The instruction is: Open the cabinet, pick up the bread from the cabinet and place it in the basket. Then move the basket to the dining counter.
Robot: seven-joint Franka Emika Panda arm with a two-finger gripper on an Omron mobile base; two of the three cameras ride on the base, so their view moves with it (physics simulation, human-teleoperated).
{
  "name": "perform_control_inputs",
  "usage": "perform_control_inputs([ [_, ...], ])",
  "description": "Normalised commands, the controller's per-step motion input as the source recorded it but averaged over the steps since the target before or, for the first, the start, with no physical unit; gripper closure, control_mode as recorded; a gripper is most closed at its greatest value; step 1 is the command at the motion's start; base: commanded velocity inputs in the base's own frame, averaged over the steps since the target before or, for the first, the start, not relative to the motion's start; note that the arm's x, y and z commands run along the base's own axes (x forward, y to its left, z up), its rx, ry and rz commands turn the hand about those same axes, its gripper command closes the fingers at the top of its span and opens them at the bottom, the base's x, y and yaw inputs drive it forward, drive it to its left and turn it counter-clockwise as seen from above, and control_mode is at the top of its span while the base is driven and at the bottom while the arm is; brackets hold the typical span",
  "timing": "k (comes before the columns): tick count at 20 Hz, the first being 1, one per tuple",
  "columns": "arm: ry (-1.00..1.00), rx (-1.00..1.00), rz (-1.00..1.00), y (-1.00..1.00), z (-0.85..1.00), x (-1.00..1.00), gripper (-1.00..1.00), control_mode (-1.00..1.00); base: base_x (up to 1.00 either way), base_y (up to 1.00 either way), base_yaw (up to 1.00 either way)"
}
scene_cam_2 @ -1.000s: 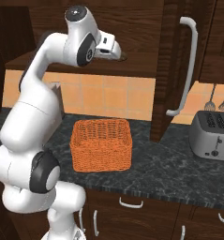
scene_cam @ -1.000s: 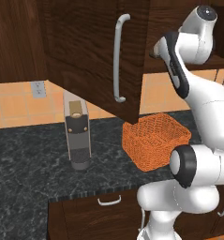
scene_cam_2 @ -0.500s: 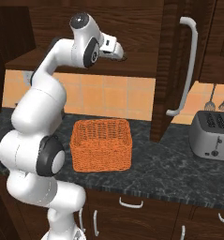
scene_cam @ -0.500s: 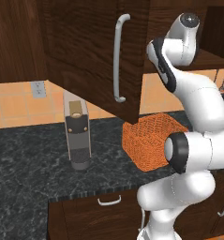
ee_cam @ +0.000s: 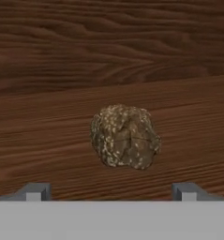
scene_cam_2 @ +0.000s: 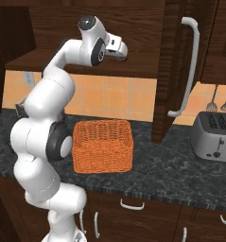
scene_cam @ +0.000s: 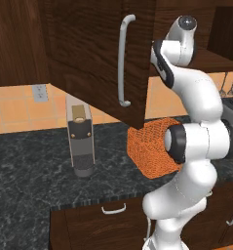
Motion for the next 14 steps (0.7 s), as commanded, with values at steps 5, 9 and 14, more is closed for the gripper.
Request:
perform_control_inputs([
  [5, -0.01, 0.0, -0.05, -0.21, -0.06, 0.44, -1.0, -1.0, 0.0, 0.0, 0.0],
  [9, 0.0, 0.0, -0.06, -0.08, -0.16, 0.43, -1.0, -1.0, 0.0, 0.0, 0.0],
  [14, 0.0, 0.0, -0.04, -0.07, -0.05, 0.43, -1.0, -1.0, 0.0, 0.0, 0.0],
])
